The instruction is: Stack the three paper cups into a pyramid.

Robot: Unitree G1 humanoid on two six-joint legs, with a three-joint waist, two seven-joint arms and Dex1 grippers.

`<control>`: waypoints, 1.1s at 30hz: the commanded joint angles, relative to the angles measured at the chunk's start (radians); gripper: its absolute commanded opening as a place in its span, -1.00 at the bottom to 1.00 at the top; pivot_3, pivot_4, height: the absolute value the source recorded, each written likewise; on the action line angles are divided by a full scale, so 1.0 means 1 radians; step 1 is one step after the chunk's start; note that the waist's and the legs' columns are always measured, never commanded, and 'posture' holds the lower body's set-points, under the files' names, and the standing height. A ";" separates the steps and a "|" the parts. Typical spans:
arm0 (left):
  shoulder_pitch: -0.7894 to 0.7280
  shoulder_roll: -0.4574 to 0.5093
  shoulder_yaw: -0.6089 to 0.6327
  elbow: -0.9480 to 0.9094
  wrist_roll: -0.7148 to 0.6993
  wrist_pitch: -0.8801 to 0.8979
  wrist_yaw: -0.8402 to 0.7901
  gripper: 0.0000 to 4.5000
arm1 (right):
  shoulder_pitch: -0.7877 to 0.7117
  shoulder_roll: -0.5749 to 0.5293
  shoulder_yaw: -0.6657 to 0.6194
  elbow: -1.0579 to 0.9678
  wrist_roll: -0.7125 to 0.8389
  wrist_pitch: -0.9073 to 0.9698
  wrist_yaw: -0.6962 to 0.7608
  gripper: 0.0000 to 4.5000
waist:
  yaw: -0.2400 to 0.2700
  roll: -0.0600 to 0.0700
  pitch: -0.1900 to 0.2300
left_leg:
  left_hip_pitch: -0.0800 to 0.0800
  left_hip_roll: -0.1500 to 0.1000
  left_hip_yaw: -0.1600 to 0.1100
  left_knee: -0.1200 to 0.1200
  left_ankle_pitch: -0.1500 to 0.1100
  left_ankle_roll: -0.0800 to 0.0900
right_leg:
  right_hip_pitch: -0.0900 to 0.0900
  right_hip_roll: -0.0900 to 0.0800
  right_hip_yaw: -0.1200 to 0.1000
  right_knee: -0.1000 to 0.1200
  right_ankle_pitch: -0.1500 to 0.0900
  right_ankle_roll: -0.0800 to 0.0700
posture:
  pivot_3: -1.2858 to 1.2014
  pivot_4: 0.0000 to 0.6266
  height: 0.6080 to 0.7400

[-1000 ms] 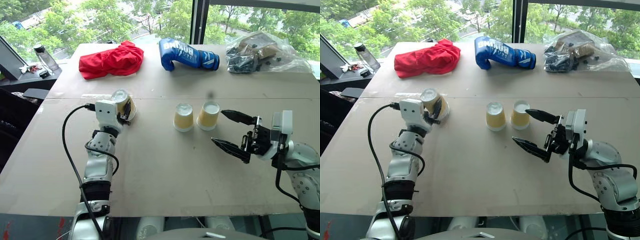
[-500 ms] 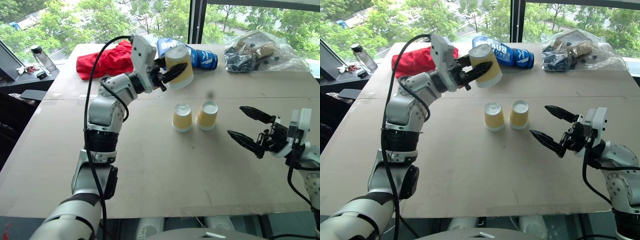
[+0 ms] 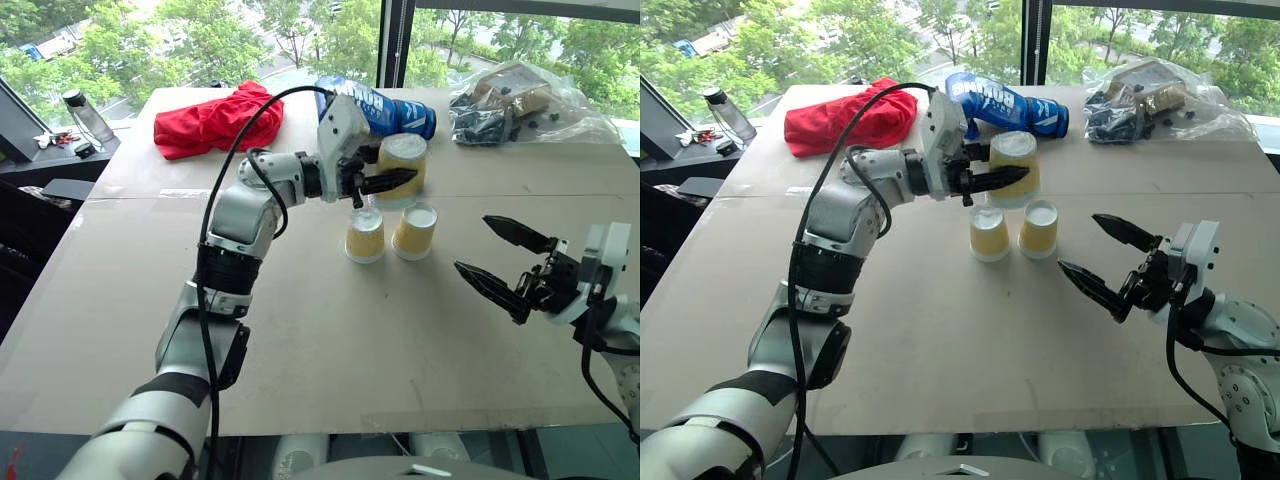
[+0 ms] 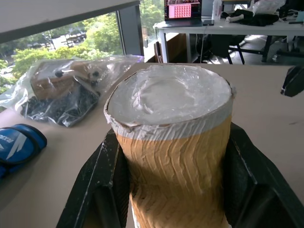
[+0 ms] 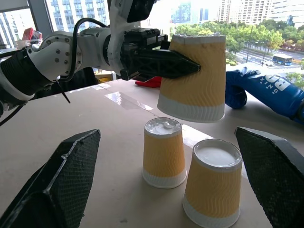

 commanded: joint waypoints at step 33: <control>0.082 -0.053 0.032 0.028 0.055 -0.163 0.000 0.99 | -0.008 -0.007 -0.024 0.009 0.005 -0.038 0.029 1.00 | 0.002 0.000 0.000 | 0.000 0.000 0.000 0.001 -0.001 0.002 | 0.000 0.000 0.000 0.000 0.000 0.000 | 0.03 -0.52 1.00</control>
